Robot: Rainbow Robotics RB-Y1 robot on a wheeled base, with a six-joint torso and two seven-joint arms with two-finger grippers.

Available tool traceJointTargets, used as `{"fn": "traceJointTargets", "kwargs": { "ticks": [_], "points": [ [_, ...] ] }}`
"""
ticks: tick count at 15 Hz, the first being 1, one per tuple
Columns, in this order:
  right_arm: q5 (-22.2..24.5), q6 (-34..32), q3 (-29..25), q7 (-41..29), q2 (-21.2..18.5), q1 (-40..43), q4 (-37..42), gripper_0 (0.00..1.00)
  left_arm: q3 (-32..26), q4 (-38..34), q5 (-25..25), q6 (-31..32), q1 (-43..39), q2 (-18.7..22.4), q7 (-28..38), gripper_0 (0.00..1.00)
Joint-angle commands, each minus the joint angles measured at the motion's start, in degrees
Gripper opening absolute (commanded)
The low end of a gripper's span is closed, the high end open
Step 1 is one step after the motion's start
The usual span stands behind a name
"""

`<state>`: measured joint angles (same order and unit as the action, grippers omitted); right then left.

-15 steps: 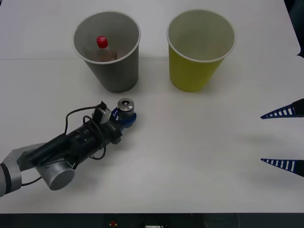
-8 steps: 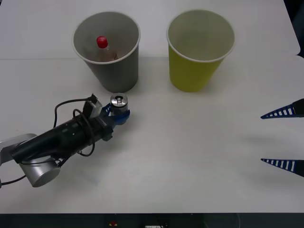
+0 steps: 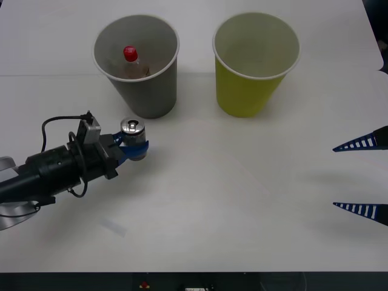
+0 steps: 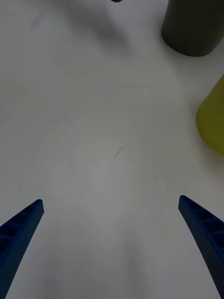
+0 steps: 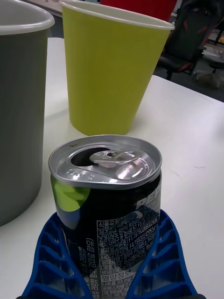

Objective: Put the can into the green bin and the plastic bottle into the gray bin

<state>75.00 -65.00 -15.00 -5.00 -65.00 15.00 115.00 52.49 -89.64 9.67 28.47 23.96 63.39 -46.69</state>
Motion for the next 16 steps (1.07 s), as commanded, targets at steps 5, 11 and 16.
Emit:
{"fn": "traceJointTargets", "kwargs": {
  "ticks": [5,11,16],
  "points": [
    [0.0,0.0,0.0,0.0,0.0,0.0,0.0,1.0,-19.7,-3.6,-37.7,5.5,-6.6,0.3,36.6,0.0],
    [0.0,0.0,0.0,0.0,0.0,0.0,0.0,1.0,-28.5,-10.2,-60.2,9.2,-6.6,0.2,62.9,0.0],
    [0.0,0.0,0.0,0.0,0.0,0.0,0.0,1.0,-36.7,-15.0,-75.6,17.1,-5.5,-3.5,82.0,0.0]
  ]
}}
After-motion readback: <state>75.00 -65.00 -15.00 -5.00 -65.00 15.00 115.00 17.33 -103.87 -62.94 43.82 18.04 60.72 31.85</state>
